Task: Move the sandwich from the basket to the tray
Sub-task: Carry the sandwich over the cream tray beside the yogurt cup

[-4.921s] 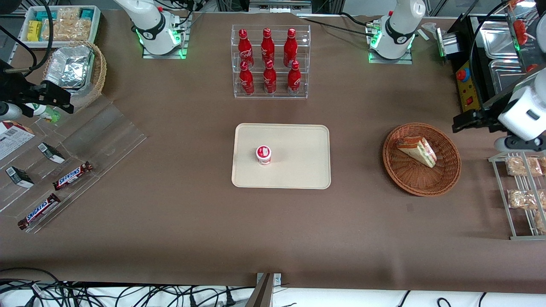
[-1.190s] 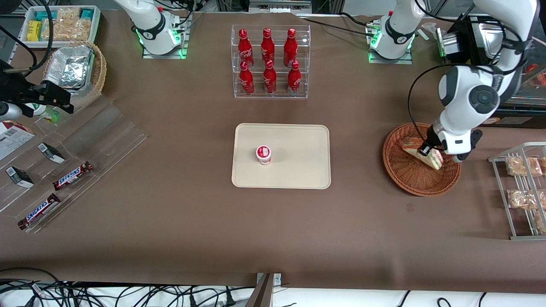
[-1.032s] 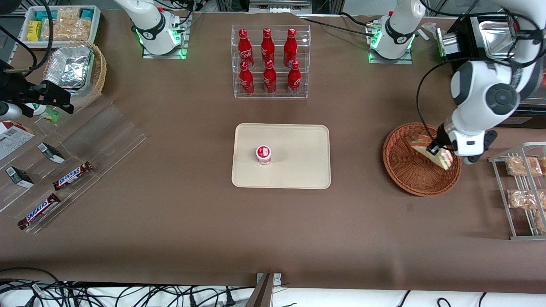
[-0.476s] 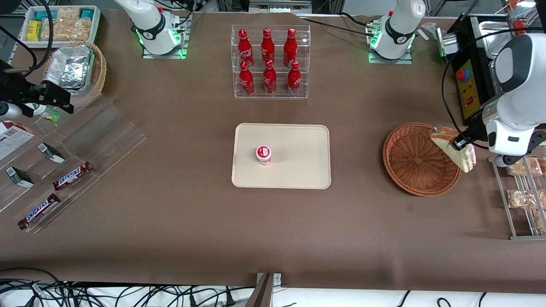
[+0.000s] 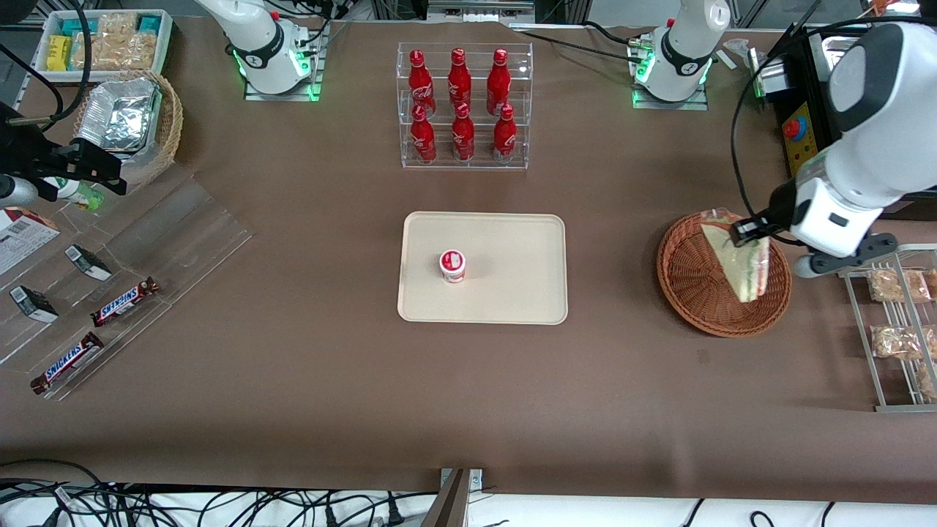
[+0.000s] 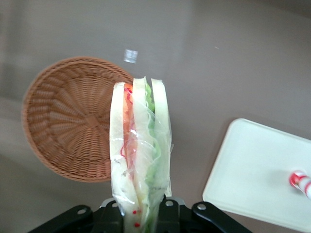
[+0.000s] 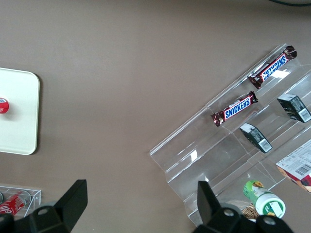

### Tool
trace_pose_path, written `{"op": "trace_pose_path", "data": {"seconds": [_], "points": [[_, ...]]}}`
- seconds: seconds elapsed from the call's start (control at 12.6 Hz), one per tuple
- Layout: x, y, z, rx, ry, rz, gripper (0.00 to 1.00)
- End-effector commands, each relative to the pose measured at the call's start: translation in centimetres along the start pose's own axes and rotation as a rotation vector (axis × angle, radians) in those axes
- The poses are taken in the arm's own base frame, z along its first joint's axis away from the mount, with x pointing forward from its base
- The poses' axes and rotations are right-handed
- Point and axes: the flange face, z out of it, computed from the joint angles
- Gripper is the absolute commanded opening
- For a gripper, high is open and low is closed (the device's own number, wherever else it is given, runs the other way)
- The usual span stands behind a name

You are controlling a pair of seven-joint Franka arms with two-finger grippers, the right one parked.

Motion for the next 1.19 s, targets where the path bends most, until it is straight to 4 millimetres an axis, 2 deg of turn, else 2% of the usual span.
{"op": "trace_pose_path", "data": {"seconds": [0.0, 0.32, 0.48, 0.63, 0.79, 1.11], "points": [[-0.8, 2.6, -0.1, -0.021, -0.032, 0.084, 0.00], [-3.6, 7.7, 0.8, -0.024, -0.045, 0.339, 0.00], [-5.1, 11.3, 1.9, -0.045, -0.032, 0.410, 0.00], [-6.6, 14.6, 4.1, -0.057, -0.042, 0.438, 0.00], [-7.8, 17.5, 6.6, -0.034, -0.015, 0.374, 0.00], [-9.6, 21.7, 12.7, -0.029, 0.016, 0.337, 0.00]]}}
